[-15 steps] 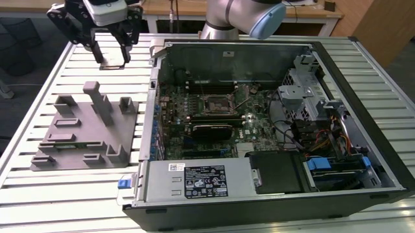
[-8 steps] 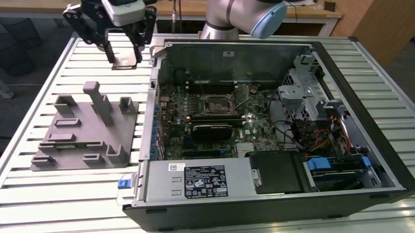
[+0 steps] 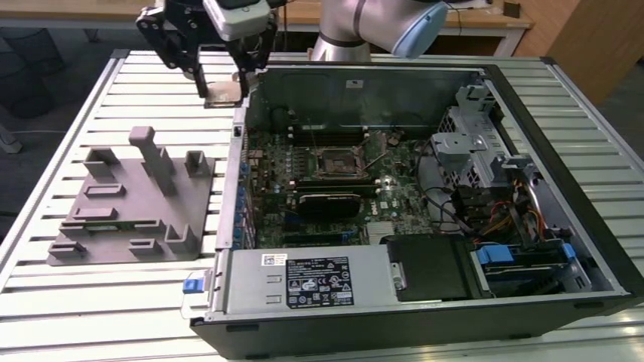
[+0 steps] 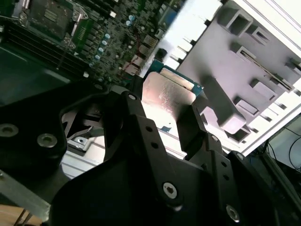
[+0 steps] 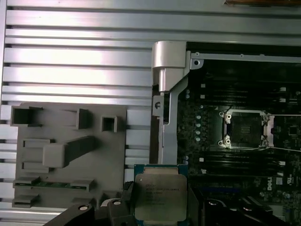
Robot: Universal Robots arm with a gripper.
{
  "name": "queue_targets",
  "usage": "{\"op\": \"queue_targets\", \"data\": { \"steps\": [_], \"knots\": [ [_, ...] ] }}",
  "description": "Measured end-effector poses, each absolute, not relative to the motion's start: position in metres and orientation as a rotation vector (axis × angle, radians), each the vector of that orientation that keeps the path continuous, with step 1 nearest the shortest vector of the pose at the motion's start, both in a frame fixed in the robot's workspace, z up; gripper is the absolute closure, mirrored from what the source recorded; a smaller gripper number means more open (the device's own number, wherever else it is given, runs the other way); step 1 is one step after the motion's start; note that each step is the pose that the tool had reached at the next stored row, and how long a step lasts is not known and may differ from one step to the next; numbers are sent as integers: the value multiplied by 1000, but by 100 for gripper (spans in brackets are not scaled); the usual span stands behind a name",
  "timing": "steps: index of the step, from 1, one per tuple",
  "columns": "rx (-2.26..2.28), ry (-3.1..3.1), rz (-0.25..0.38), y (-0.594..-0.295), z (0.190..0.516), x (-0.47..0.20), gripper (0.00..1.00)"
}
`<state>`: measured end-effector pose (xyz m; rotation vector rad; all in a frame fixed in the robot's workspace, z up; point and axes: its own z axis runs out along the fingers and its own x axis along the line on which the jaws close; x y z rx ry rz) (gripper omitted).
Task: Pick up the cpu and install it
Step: 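Pick up the cpu and move it towards the insertion slot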
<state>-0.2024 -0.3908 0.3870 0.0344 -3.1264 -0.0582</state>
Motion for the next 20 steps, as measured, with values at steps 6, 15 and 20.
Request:
{"op": "queue_targets", "data": {
  "steps": [6,15,20],
  "knots": [
    [34,-3126,-58,-390,387,-175,46],
    [34,-3126,-58,-389,387,-136,46],
    [35,-3126,-58,-388,387,-114,46]
  ]
}}
